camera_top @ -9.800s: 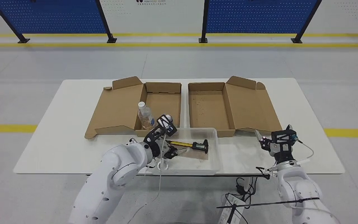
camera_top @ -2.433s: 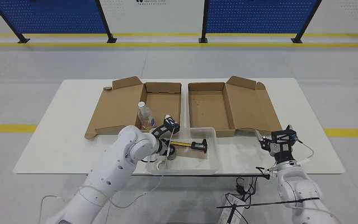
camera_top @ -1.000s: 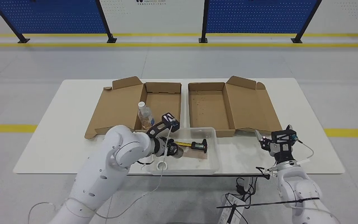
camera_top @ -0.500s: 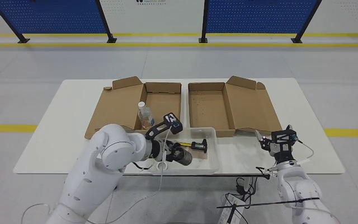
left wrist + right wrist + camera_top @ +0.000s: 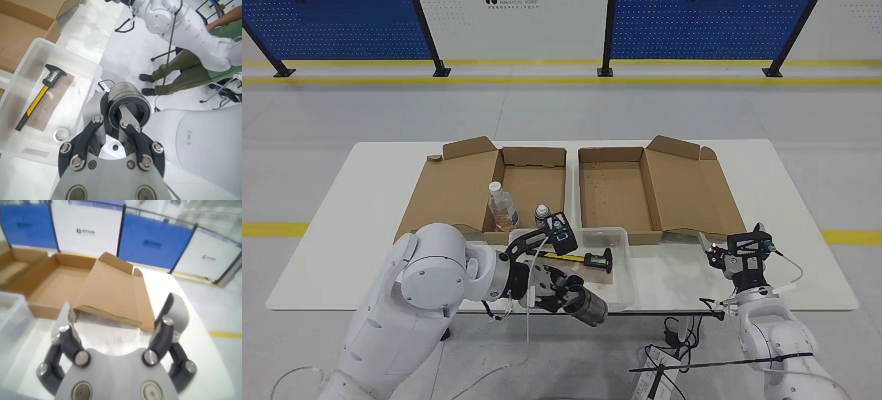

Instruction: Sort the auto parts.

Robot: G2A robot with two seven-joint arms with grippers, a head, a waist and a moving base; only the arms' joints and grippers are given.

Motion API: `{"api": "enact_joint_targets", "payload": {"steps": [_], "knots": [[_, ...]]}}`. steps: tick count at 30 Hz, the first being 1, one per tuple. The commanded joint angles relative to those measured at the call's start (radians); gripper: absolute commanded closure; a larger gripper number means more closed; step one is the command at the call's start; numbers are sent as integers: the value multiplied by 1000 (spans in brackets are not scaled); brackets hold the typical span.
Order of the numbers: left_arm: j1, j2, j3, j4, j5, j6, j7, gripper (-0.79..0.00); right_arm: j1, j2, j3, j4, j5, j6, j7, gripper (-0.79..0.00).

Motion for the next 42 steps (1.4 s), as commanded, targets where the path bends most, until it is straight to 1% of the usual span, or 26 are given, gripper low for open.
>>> {"api": "enact_joint_targets", "payload": {"steps": [1,5,10,16,21,24,26,31,34,36,40,42], "knots": [[-1,3,2,-3,-16,-4,-3,0,0,0,0,0,0,0,0,-785],[-3,9,8,-10,-71,-27,-17,0,0,0,0,0,0,0,0,-785],[-11,19,10,-14,-54,-33,-43,0,0,0,0,0,0,0,0,-785],[-13,26,18,-6,-48,-28,-22,0,0,0,0,0,0,0,0,-785],[-16,35,6,25,-9,-19,3,0,0,0,0,0,0,0,0,-785],[-18,39,-4,42,30,-16,37,0,0,0,0,0,0,0,0,-785],[-15,40,-9,57,23,-26,87,0,0,0,0,0,0,0,0,-785],[-20,47,-25,104,98,-7,131,0,0,0,0,0,0,0,0,-785],[-22,49,-33,124,107,3,173,0,0,0,0,0,0,0,0,-785],[-22,50,-42,135,111,14,205,0,0,0,0,0,0,0,0,-785],[-17,54,-50,152,210,53,267,0,0,0,0,0,0,0,0,-785],[-10,53,-49,154,221,73,314,0,0,0,0,0,0,0,0,-785]]}}
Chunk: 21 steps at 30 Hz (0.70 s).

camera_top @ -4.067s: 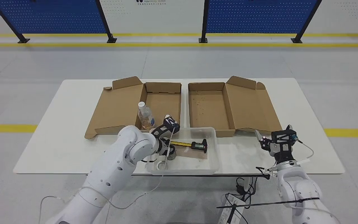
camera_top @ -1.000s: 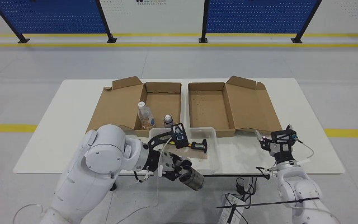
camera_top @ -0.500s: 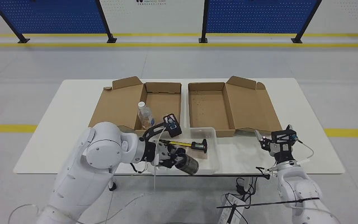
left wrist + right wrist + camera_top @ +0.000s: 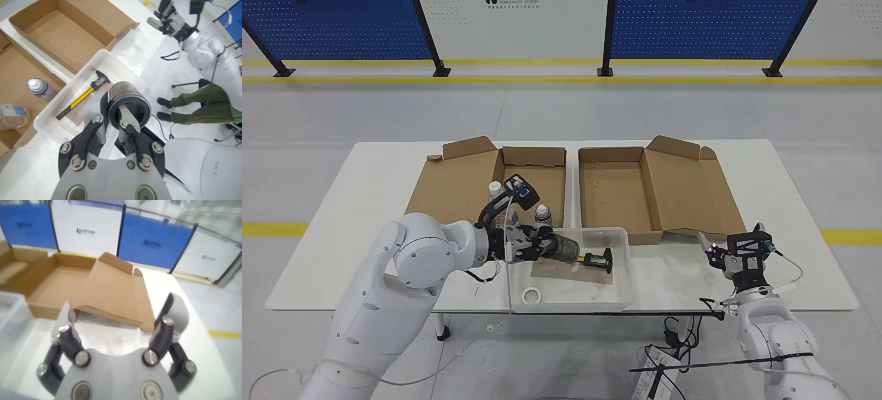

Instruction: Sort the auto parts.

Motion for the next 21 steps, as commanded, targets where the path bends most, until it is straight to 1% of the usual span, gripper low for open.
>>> {"api": "enact_joint_targets", "payload": {"steps": [1,7,11,14,21], "knots": [[4,0,0,2,20,17,39,0,0,0,0,0,0,0,0,-785],[3,1,17,14,189,85,113,0,0,0,0,0,0,0,0,-785],[-7,1,42,32,336,132,147,0,0,0,0,0,0,0,0,-785],[-16,1,59,45,430,159,153,0,0,0,0,0,0,0,0,-785],[-38,-3,93,80,560,193,152,0,0,0,0,0,0,0,0,-785]]}}
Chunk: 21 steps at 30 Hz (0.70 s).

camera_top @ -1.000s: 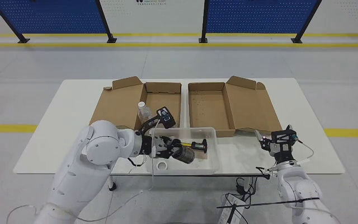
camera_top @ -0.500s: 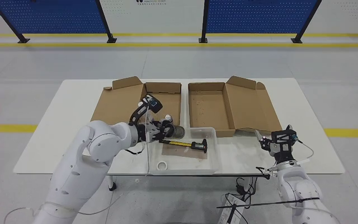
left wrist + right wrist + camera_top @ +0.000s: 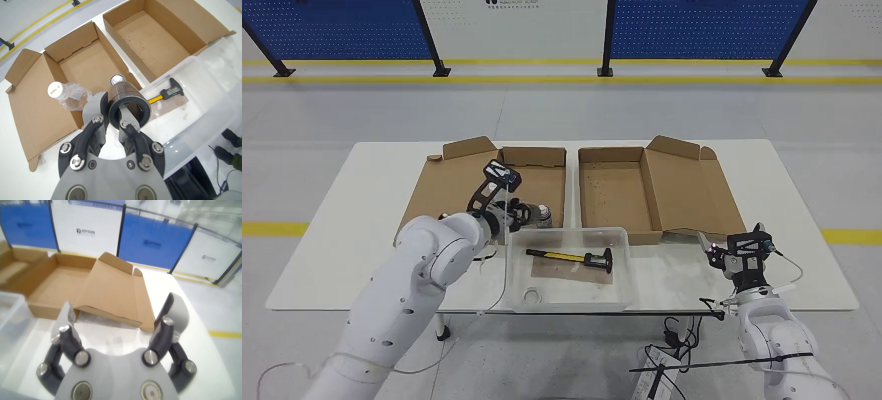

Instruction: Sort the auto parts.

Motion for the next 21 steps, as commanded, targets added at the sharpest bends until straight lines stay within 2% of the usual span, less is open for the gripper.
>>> {"api": "enact_joint_targets", "payload": {"steps": [1,12,21], "knots": [[-6,-2,9,9,29,15,2,0,0,0,0,0,0,0,0,-785],[-50,-20,69,59,129,56,1,0,0,0,0,0,0,0,0,-785],[-102,-42,123,134,189,82,7,0,0,0,0,0,0,0,0,-785]]}}
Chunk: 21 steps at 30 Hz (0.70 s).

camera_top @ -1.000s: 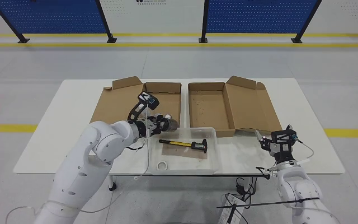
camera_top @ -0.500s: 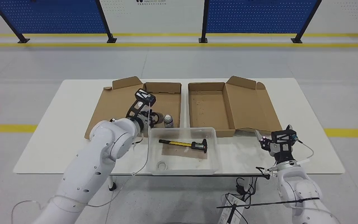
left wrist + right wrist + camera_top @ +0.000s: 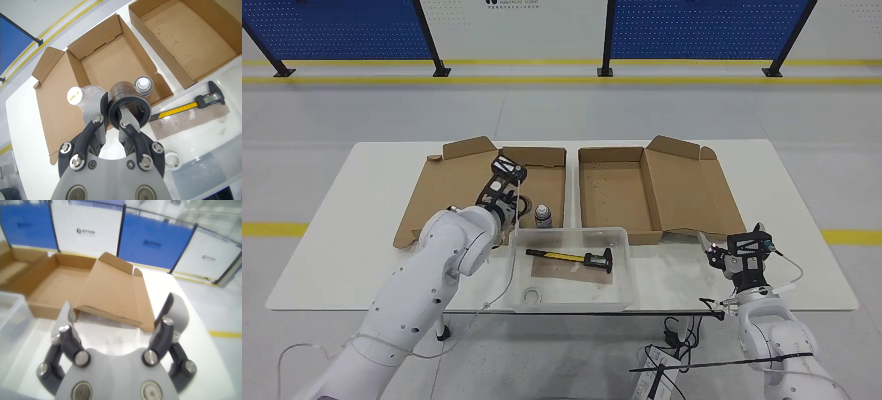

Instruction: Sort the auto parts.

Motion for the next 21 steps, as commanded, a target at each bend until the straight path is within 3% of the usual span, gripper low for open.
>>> {"api": "enact_joint_targets", "payload": {"steps": [1,21], "knots": [[-11,-5,10,19,3,3,-6,0,0,0,0,0,0,0,0,-785],[-96,-50,71,191,19,-7,-5,0,0,0,0,0,0,0,0,-785]]}}
